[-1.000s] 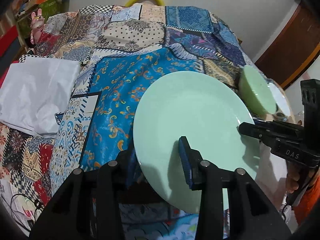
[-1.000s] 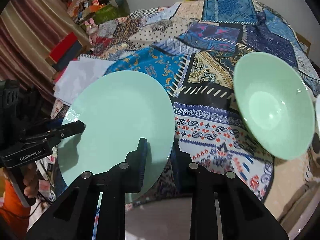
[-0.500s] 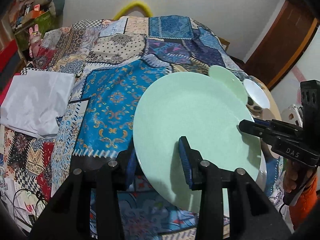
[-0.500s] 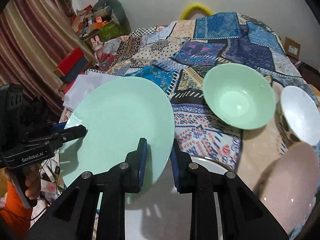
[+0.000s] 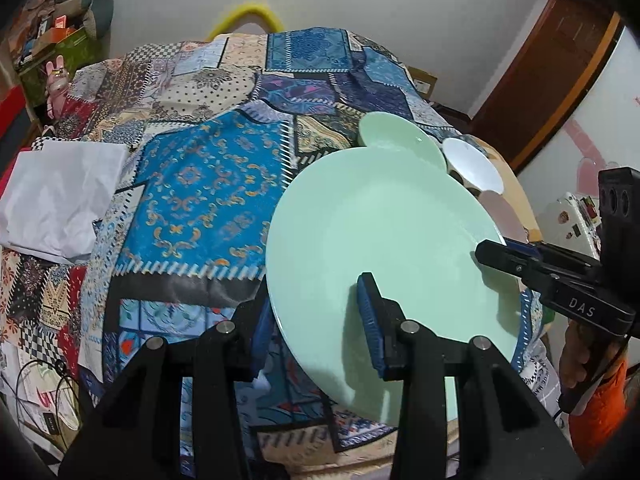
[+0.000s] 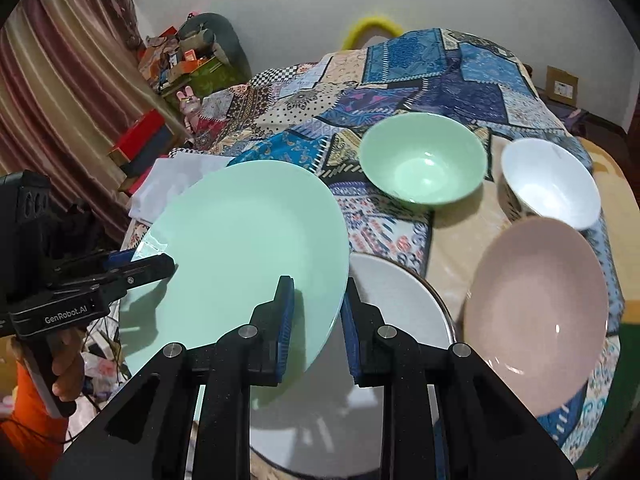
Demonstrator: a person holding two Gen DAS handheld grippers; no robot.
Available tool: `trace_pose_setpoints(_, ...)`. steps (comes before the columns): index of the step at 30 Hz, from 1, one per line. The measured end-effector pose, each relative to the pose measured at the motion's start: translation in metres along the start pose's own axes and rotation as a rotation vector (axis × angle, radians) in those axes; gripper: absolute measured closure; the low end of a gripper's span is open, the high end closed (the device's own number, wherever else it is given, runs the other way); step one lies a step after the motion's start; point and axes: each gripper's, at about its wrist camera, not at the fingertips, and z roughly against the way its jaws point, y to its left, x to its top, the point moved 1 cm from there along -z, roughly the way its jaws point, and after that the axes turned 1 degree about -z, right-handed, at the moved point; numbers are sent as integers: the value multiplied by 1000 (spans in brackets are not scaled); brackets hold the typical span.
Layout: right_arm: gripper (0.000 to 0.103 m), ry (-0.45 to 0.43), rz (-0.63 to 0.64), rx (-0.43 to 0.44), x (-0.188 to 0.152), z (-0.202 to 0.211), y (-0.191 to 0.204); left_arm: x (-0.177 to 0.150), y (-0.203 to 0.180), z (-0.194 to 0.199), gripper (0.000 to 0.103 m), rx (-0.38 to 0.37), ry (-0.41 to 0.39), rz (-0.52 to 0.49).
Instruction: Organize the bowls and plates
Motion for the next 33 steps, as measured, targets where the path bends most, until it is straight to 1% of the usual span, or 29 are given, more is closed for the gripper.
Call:
trace_pose_setpoints(10,82,12,-57,-19,-28,8,-20,-21,-23,-22,64,-30,53,-3)
trace_pose_setpoints(23,82,41,-121,-37,-56,1,-40,-37,-33,-58,64,-42,129,2)
trace_pose_setpoints(33,82,54,-149,-44,-64,-1,-50,-35,-43,-68,64,-17,131,-33)
